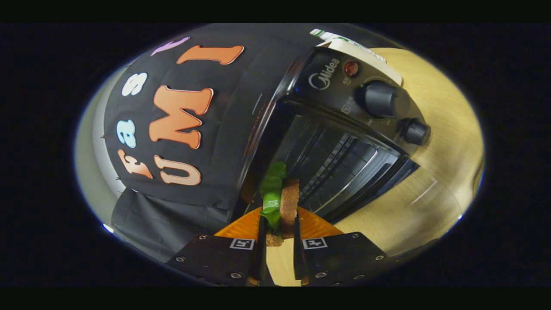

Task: Open the toaster oven, put the food inside, and close the toaster oven door.

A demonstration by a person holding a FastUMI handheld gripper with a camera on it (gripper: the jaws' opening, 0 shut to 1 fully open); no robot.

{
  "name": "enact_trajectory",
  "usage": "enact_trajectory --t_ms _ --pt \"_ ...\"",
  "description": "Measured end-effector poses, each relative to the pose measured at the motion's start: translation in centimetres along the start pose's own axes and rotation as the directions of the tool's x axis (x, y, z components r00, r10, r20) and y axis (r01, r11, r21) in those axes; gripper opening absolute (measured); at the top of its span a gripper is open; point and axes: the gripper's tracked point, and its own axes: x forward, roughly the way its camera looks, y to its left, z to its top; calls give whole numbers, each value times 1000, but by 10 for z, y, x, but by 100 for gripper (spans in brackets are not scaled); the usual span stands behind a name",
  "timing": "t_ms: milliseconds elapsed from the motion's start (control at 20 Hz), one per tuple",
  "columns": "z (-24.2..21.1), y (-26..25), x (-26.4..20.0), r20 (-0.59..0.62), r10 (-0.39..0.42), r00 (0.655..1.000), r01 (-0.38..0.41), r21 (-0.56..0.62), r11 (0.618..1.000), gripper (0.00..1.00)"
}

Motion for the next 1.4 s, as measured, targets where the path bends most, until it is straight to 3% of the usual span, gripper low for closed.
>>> enact_trajectory --t_ms 300,500,600,750,850,950,1150,1400 --pt "-1 -10 32 67 -52 996 50 33 998 26" --pt "-3 -18 36 76 -95 993 94 8 995 34" --pt "-9 -30 35 30 -160 987 160 -8 987 40" --pt "-20 -41 19 -53 -211 976 209 -42 977 74" --pt "-18 -38 4 -60 -203 977 197 -88 976 86" --pt "-15 -37 -9 -72 -203 977 194 -111 975 91" --pt "-4 -42 -2 -63 -228 972 223 -70 972 92" --pt "-9 -35 19 -51 -271 961 259 -172 951 92"
